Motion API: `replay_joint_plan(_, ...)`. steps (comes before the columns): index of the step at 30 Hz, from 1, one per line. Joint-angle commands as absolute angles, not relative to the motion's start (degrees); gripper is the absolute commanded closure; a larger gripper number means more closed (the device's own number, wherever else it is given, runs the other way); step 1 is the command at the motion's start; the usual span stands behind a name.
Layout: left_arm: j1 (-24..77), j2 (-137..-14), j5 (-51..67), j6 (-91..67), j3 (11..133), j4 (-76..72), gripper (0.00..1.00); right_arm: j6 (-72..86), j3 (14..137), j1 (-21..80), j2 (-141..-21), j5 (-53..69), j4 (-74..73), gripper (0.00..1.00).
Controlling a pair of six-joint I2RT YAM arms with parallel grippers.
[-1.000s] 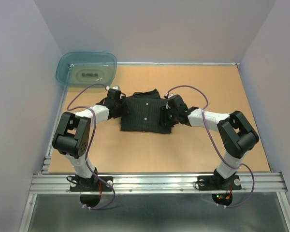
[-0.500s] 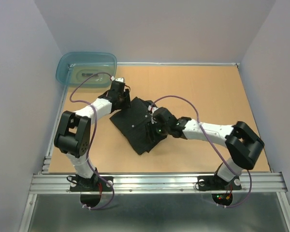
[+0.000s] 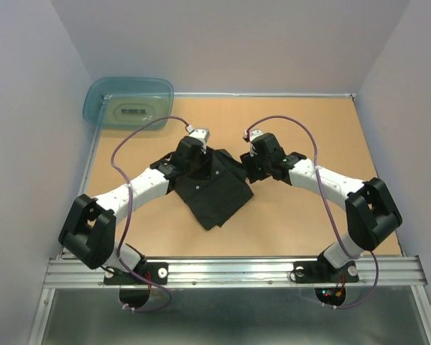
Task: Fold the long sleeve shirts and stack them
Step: Fold the shirt
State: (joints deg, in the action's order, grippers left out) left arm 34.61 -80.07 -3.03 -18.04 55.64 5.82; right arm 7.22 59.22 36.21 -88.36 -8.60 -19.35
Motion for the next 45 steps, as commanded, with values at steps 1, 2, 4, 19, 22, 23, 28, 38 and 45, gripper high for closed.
replay_joint_plan(1, 36.6, -82.5, -1.5, -20.2, 52.0, 7.3, 0.38, -6.9, 67.3, 31.8, -91.0, -1.7, -16.6, 0.36)
replay_joint_plan(2, 36.8, -83.0, -1.3, -20.5, 51.6, 7.4, 0.38, -8.3, 68.4, 31.6, -92.1, -0.8, -16.5, 0.36)
replay_joint_plan(4, 37.0, -83.9, -0.9, -21.4, 50.8, 7.4, 0.39, -12.0, 71.1, 31.3, -95.5, 1.7, -16.6, 0.36)
replay_joint_plan(19, 37.9, -86.7, -0.4, -23.5, 48.9, 5.6, 0.39, -15.6, 76.5, 31.2, -109.6, 2.9, -11.7, 0.51)
replay_joint_plan(22, 37.9, -87.0, -0.4, -24.2, 48.6, 5.4, 0.39, -14.2, 73.1, 31.2, -108.1, 2.1, -7.6, 0.72)
replay_joint_plan(23, 37.9, -87.1, -0.4, -24.4, 48.5, 5.2, 0.39, -13.7, 72.1, 31.4, -107.4, 1.8, -6.4, 0.82)
replay_joint_plan(28, 37.9, -88.3, -0.3, -26.3, 48.3, 4.8, 0.39, -10.8, 66.5, 32.9, -103.9, -1.5, -1.1, 0.94)
replay_joint_plan(38, 37.9, -88.2, -0.8, -30.9, 47.5, 3.5, 0.40, -0.4, 53.6, 39.4, -99.5, -18.3, 8.3, 0.94)
replay_joint_plan(45, 37.8, -89.6, -0.4, -33.1, 47.5, 1.9, 0.40, 4.4, 48.8, 41.7, -97.4, -15.2, 10.2, 0.69)
